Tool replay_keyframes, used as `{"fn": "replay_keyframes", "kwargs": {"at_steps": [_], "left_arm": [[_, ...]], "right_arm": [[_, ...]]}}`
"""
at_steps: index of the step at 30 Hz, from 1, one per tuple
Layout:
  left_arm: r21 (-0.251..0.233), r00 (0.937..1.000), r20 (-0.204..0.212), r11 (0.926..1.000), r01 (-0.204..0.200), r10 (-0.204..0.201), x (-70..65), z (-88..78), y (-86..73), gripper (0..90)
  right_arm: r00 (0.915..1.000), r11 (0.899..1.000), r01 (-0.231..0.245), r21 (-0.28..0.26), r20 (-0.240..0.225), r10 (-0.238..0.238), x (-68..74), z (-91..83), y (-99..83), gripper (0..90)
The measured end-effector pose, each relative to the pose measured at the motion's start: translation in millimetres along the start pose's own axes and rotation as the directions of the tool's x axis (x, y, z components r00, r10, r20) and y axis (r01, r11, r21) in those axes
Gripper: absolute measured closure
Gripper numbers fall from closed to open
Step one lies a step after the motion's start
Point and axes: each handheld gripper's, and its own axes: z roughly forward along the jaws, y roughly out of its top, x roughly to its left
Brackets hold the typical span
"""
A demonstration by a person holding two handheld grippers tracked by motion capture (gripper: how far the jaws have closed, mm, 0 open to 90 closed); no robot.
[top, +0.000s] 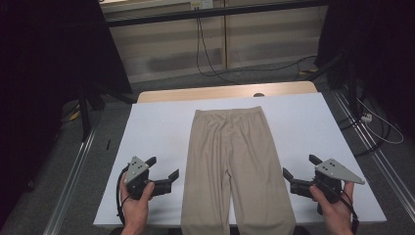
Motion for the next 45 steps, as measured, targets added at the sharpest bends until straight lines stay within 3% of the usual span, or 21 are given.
{"fn": "replay_keyframes", "kwargs": {"at_steps": [11, 12, 15, 19, 20, 23, 26, 30, 34, 37, 39, 41, 42, 45], "left_arm": [[0.039, 0.9993, 0.025, 0.9989, 0.026, -0.027, 2.2, 5.6, -0.1, 5.0], [0.047, 0.9994, 0.025, 0.9986, 0.024, -0.026, 2.7, 6.6, -0.1, 5.0], [0.062, 0.9994, 0.026, 0.9978, 0.022, -0.023, 3.3, 8.1, 0.2, 5.0], [0.072, 0.9975, 0.06, 0.9968, 0.034, -0.038, 4.9, 13.8, 2.6, 5.2], [0.083, 0.9966, 0.07, 0.9958, 0.039, -0.045, 5.8, 17.1, 5.2, 5.5], [0.086, 0.9972, 0.058, 0.9954, 0.041, -0.046, 6.2, 20.7, 7.5, 5.6], [0.092, 0.9965, 0.069, 0.9949, 0.041, -0.047, 7.6, 26.7, 10.8, 5.7], [0.086, 0.9945, 0.093, 0.9956, 0.039, -0.047, 9.2, 36.8, 17.4, 5.7], [0.102, 0.9901, 0.13, 0.994, 0.039, -0.052, 13.8, 43.4, 21.3, 5.7], [0.11, 0.988, 0.133, 0.9919, 0.064, -0.079, 19.7, 52.2, 25.2, 6.1], [0.119, 0.9824, 0.147, 0.988, 0.099, -0.116, 24.9, 58.8, 27.2, 6.8], [0.121, 0.9894, 0.12, 0.9903, 0.068, -0.082, 26.4, 64.7, 30.9, 6.8], [0.132, 0.9914, 0.112, 0.9899, 0.052, -0.067, 27.8, 70.6, 33.7, 7.5], [0.142, 0.9927, 0.106, 0.989, 0.042, -0.057, 29.6, 76.6, 36.3, 8.6]], "right_arm": [[0.9972, 0.999, 0.036, 0.037, -0.067, -0.034, 15.5, 9.6, 0.2, 2.7], [0.9956, 0.999, 0.031, 0.044, -0.09, -0.027, 17.9, 11.5, 0.2, 2.6], [0.9944, 0.998, 0.029, 0.048, -0.103, -0.024, 21.1, 12.3, 0.4, 2.4], [0.9935, 0.998, 0.016, 0.055, -0.113, -0.01, 31.1, 14.7, 1.2, 2.4], [0.991, 0.997, 0.007, 0.072, -0.134, 0.002, 37.3, 16.5, 2.2, 2.7], [0.9888, 0.997, 0.007, 0.076, -0.149, 0.005, 44.2, 18.3, 3.7, 2.9], [0.9815, 0.996, 0.022, 0.092, -0.191, -0.004, 56.1, 21.6, 6.0, 4.1], [0.9632, 0.991, 0.063, 0.117, -0.267, -0.029, 76.0, 28.4, 7.9, 5.4], [0.9552, 0.988, 0.08, 0.131, -0.294, -0.038, 85.0, 33.1, 9.6, 6.9], [0.949, 0.983, 0.103, 0.154, -0.311, -0.051, 93.6, 36.6, 14.1, 10.7], [0.9464, 0.981, 0.112, 0.161, -0.318, -0.055, 97.9, 38.6, 16.6, 10.9], [0.9403, 0.977, 0.127, 0.17, -0.334, -0.064, 103.8, 41.1, 18.3, 12.4], [0.9326, 0.974, 0.144, 0.175, -0.353, -0.074, 110.4, 43.1, 19.0, 14.3], [0.925, 0.971, 0.163, 0.177, -0.37, -0.088, 117.4, 45.3, 19.2, 14.3]]}}
